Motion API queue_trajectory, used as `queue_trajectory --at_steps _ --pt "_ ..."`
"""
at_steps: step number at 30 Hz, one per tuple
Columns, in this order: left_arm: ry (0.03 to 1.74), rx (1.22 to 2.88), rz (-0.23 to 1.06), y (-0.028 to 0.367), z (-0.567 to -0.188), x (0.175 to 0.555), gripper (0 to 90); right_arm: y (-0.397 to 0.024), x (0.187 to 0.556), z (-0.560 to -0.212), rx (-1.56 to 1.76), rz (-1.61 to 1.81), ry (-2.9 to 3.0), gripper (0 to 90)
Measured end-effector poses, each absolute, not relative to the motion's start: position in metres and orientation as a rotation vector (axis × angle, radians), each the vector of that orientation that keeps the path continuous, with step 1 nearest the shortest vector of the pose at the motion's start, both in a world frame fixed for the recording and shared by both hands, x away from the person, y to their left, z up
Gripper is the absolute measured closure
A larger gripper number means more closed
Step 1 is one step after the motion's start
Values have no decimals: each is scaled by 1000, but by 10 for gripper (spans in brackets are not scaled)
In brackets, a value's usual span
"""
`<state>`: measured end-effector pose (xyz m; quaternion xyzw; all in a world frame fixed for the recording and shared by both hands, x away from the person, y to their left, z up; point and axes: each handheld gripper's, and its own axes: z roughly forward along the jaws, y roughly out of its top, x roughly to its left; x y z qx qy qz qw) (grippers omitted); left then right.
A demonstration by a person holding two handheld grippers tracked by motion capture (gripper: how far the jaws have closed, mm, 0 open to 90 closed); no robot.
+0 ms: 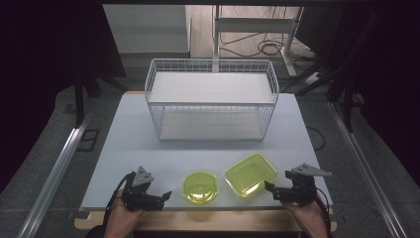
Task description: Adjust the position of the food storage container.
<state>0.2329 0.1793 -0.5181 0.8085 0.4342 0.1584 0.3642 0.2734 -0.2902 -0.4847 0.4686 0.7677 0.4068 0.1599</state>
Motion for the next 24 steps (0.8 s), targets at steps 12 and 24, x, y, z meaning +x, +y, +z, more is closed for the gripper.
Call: queue_trajectory --at_steps 12,24 --pt "1090 2093 408 178 -515 229 152 -289 274 -488 1347 1124 2197 194" --pt "1041 2057 378 177 -498 223 549 -288 272 -488 1325 1116 2226 279"
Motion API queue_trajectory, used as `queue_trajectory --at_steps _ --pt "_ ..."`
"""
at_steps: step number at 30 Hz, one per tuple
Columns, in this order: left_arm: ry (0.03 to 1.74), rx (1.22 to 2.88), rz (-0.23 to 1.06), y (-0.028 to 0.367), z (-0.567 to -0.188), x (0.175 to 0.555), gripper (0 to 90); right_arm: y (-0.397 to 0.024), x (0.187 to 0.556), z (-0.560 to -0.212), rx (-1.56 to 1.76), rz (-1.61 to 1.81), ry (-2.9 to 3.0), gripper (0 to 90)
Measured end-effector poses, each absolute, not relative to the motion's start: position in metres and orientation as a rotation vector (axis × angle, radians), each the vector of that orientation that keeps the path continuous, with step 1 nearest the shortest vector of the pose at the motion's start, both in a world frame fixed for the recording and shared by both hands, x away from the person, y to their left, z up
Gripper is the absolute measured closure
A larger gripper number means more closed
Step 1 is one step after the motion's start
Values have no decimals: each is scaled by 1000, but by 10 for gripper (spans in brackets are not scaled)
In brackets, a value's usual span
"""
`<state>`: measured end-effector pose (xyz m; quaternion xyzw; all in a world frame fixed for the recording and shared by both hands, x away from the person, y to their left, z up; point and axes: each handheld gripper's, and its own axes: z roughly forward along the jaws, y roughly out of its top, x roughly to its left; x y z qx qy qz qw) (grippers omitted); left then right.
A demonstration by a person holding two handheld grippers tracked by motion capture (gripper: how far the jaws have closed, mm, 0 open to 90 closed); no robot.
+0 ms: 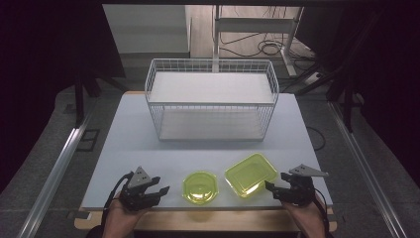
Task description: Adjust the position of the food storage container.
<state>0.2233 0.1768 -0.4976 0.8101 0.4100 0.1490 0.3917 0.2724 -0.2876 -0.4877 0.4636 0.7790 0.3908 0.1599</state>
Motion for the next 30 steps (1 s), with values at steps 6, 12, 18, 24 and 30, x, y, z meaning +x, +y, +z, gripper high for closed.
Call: queue_trajectory --at_steps 6,12,18,24,30 --pt "980 2023 368 165 -481 218 750 -287 271 -486 1306 1125 2223 298" --pt "882 2031 325 142 -471 216 900 -288 270 -484 1297 1136 2209 306" --pt "812 2071 278 116 -472 216 900 -288 270 -484 1301 1135 2213 314" --pt "780 2091 274 93 -475 215 900 -287 270 -484 1293 1132 2217 317" --pt "753 2094 254 73 -477 215 900 -285 270 -484 1293 1128 2223 318"
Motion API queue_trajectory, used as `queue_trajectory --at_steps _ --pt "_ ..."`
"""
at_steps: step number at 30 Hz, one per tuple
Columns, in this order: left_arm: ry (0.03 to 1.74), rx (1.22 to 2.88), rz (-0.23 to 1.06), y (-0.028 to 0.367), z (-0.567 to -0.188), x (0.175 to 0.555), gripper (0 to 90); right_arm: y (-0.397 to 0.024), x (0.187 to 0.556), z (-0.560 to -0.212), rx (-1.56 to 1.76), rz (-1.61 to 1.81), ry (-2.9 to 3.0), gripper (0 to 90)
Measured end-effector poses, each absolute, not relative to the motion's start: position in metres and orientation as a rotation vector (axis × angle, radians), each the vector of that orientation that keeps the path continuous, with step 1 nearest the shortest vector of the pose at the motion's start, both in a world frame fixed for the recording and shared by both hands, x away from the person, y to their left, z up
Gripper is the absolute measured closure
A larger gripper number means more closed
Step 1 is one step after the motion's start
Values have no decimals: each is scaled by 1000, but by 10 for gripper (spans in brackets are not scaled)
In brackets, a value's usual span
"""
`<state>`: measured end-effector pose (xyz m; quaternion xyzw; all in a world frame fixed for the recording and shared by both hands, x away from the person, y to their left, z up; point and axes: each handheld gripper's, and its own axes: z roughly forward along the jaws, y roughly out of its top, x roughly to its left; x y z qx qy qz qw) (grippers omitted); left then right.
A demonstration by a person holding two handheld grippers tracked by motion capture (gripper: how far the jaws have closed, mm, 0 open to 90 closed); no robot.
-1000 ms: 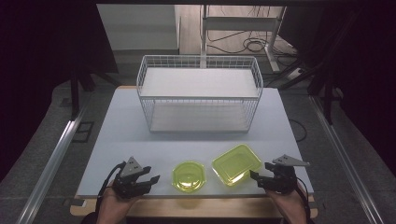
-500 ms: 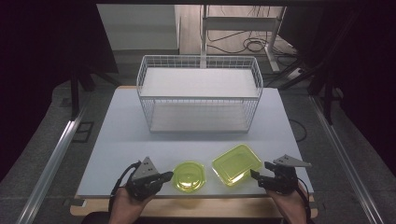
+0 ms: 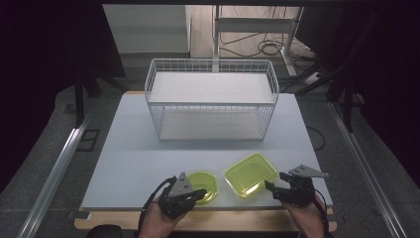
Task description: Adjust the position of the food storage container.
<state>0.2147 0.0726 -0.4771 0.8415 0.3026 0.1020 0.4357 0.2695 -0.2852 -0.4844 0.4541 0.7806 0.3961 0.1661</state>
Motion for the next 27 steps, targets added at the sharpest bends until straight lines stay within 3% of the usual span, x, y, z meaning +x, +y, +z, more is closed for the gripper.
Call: queue_trajectory --at_steps 11,16,27 --pt "733 2127 216 40 -486 218 900 -285 270 -485 1298 1136 2226 311" --pt "760 2103 167 40 -490 221 900 -285 270 -485 1294 1138 2229 304" --pt "845 2117 212 51 -498 228 900 -285 270 -485 1299 1136 2228 301"
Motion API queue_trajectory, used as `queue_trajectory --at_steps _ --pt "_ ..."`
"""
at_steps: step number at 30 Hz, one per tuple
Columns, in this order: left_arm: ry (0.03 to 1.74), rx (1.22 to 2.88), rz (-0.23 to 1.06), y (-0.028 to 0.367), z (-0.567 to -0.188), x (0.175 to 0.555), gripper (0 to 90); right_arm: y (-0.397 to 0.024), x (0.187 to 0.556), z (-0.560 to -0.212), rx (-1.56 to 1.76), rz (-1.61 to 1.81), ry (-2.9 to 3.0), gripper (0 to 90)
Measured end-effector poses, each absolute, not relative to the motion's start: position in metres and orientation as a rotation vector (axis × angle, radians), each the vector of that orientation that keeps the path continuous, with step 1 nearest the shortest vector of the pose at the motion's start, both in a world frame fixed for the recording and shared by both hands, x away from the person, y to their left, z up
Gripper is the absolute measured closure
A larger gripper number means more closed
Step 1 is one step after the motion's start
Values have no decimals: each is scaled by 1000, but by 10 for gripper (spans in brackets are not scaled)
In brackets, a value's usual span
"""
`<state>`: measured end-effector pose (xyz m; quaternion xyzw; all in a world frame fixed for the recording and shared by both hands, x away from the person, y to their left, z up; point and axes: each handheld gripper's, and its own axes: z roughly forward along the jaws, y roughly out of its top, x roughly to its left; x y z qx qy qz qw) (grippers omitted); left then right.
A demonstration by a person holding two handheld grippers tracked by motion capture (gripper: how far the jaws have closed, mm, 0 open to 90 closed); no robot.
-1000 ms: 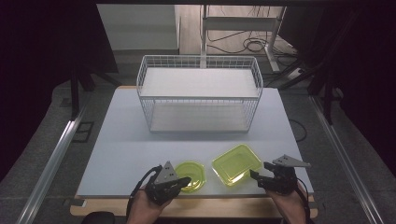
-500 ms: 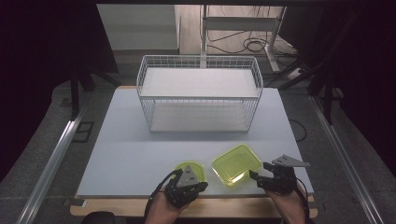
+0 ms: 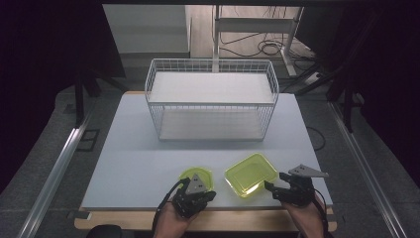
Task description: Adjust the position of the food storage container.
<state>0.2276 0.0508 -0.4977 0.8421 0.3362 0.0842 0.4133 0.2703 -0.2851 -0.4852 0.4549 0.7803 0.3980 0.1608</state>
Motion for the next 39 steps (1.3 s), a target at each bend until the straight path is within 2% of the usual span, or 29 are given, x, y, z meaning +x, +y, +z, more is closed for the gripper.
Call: queue_trajectory --at_steps 26,39 --pt "1060 2032 335 117 -501 261 900 -282 271 -488 1292 1123 2251 307" --pt "1164 1987 379 151 -503 275 900 -283 271 -486 1298 1108 2253 361"
